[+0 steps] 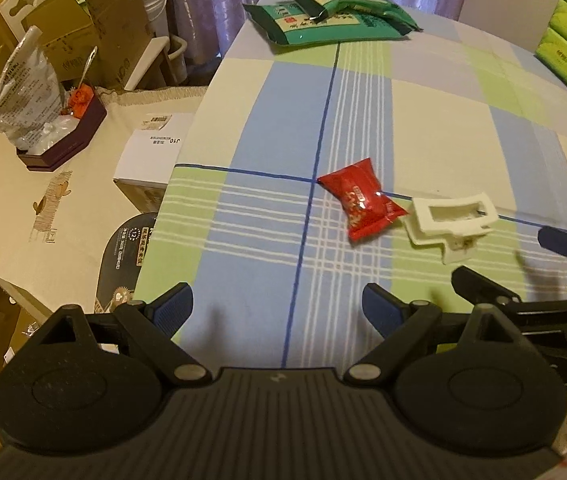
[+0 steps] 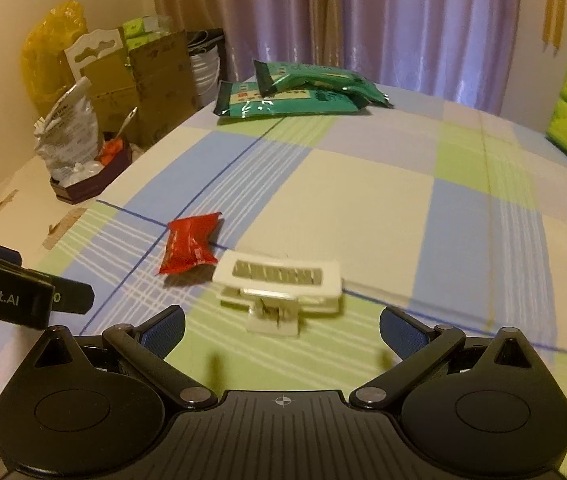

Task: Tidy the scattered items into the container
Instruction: 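Grasp the white plastic clip with right tool while left tool grasps red packet, then carry the red packet and white clip with both tools over the box, then open both tools to drop the red packet and white clip into the box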

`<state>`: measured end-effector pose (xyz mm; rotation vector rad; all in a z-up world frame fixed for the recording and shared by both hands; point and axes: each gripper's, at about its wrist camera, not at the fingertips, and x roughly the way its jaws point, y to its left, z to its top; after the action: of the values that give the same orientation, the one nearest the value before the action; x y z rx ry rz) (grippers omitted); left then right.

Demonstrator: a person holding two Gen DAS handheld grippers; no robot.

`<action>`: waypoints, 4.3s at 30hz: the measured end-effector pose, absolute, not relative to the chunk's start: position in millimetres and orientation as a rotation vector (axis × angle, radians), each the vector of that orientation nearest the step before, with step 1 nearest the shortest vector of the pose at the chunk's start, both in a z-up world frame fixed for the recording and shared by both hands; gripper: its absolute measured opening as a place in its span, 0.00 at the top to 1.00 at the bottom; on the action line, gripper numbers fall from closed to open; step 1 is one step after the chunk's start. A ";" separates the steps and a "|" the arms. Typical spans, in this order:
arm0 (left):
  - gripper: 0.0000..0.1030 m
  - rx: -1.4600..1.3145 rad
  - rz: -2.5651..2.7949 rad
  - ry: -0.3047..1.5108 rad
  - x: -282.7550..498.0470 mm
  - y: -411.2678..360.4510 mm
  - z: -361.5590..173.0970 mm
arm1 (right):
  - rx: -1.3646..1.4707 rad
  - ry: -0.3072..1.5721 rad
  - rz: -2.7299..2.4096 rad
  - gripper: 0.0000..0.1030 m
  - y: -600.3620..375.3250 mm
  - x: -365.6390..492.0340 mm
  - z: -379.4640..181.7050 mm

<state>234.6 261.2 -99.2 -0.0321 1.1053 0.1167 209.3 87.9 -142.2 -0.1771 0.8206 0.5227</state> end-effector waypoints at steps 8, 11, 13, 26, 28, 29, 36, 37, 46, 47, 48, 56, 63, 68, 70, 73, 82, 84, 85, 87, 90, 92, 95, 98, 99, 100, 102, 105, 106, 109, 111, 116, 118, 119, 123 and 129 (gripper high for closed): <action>0.13 -0.038 0.115 1.128 257.9 272.2 -114.8 | -0.215 0.814 0.508 0.02 105.5 222.5 -159.8; 0.13 -0.041 0.115 1.132 265.8 274.7 -118.9 | -0.218 0.808 0.500 0.02 109.7 226.4 -163.6; 0.13 -0.044 0.114 1.131 269.5 275.1 -120.0 | -0.214 0.795 0.492 0.02 111.1 228.9 -165.5; 0.13 -0.064 0.045 1.114 296.0 251.6 -124.8 | -0.210 0.818 0.412 0.18 80.5 239.7 -166.1; 0.13 -0.073 0.027 1.104 302.2 245.8 -124.8 | -0.203 0.826 0.389 0.18 70.8 239.6 -164.7; 0.13 -0.077 0.019 1.099 305.1 242.9 -124.9 | -0.198 0.830 0.375 0.18 65.0 239.5 -164.2; 0.25 -0.076 0.002 1.090 327.3 226.4 -136.7 | -0.180 0.847 0.330 0.18 37.3 229.2 -159.4; 0.27 -0.076 -0.002 1.095 329.0 224.7 -139.2 | -0.180 0.849 0.328 0.18 35.0 227.9 -158.8; 0.73 0.002 -0.038 1.082 321.4 213.2 -146.7 | -0.175 0.864 0.327 0.18 23.4 216.5 -155.7; 0.74 -0.002 -0.053 1.083 320.0 213.3 -145.7 | -0.175 0.867 0.331 0.18 22.1 214.8 -155.1; 0.74 -0.010 -0.063 1.088 318.7 213.5 -145.1 | -0.174 0.868 0.333 0.18 20.8 212.7 -154.4; 0.76 0.023 -0.114 1.094 292.0 195.6 -135.0 | -0.153 0.874 0.351 0.18 7.7 199.1 -145.0; 0.76 0.026 -0.159 1.022 266.8 174.2 -99.5 | -0.101 0.855 0.386 0.18 -12.4 183.4 -120.2; 0.76 0.034 -0.206 0.959 245.6 147.1 -70.1 | -0.075 0.823 0.421 0.18 -32.1 167.0 -96.6; 0.76 0.038 -0.225 0.941 236.7 135.1 -60.0 | -0.066 0.810 0.432 0.18 -42.1 159.5 -87.4; 0.76 0.047 -0.261 0.918 222.6 114.3 -47.3 | -0.051 0.791 0.440 0.18 -61.5 148.2 -72.6; 0.76 0.059 -0.407 0.864 194.0 26.7 -15.7 | -0.004 0.720 0.403 0.18 -139.8 116.7 -27.2; 0.76 0.063 -0.443 0.848 192.4 6.1 -9.5 | 0.002 0.702 0.381 0.18 -161.4 113.9 -16.1; 0.76 0.065 -0.461 0.841 191.8 -4.9 -6.3 | 0.006 0.694 0.370 0.18 -172.7 113.8 -11.0; 0.76 0.071 -0.497 0.822 192.5 -27.9 0.3 | 0.012 0.677 0.344 0.18 -196.2 114.9 -1.2; 0.76 0.077 -0.540 0.806 199.9 -62.9 5.8 | 0.013 0.659 0.302 0.18 -232.0 123.4 10.5; 0.76 0.081 -0.561 0.802 205.2 -86.5 7.2 | 0.005 0.652 0.275 0.18 -254.6 130.7 15.3; 0.76 0.088 -0.584 0.805 214.6 -116.6 5.8 | 0.004 0.650 0.241 0.18 -287.4 146.8 18.6; 0.76 0.105 -0.592 0.813 227.9 -143.9 1.6 | 0.014 0.662 0.223 0.18 -314.7 166.1 17.7; 0.76 0.112 -0.590 0.815 232.6 -152.0 0.2 | 0.015 0.668 0.221 0.18 -323.2 173.2 16.2; 0.76 0.120 -0.588 0.821 238.3 -160.3 -1.8 | 0.016 0.675 0.217 0.18 -329.8 181.1 14.5; 0.76 0.127 -0.591 0.832 249.5 -174.1 -6.6 | 0.013 0.688 0.215 0.18 -341.6 195.8 10.2; 0.76 0.139 -0.574 0.859 273.1 -194.0 -17.7 | -0.001 0.705 0.209 0.18 -354.7 219.0 3.5; 0.76 0.140 -0.564 0.871 281.5 -199.3 -21.7 | -0.003 0.711 0.210 0.18 -357.5 228.5 1.1; 0.76 0.138 -0.543 0.901 303.6 -211.9 -32.7 | -0.005 0.734 0.215 0.18 -365.6 255.6 -8.4; 0.76 0.147 -0.540 0.916 316.8 -220.7 -40.3 | -0.018 0.759 0.212 0.18 -369.2 273.0 -16.1; 0.76 0.163 -0.520 0.960 340.3 -236.8 -60.2 | -0.053 0.846 0.199 0.18 -375.9 305.2 -37.1; 0.76 0.177 -0.516 0.974 348.4 -243.3 -68.0 | -0.062 0.870 0.206 0.18 -376.6 314.4 -43.6; 0.76 0.184 -0.511 0.978 351.7 -245.9 -71.1 | -0.067 0.876 0.205 0.18 -376.4 317.5 -46.3; 0.76 0.203 -0.507 0.993 360.6 -254.4 -82.1 | -0.093 0.892 0.204 0.18 -375.5 327.8 -55.3; 0.62 0.209 -0.482 1.005 367.4 -256.1 -90.7 | -0.077 0.875 0.212 0.14 -379.3 334.7 -58.5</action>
<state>367.4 -256.1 -90.7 0.2086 1.0050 -0.4824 334.7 -379.3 -58.5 -0.0771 0.8749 0.2123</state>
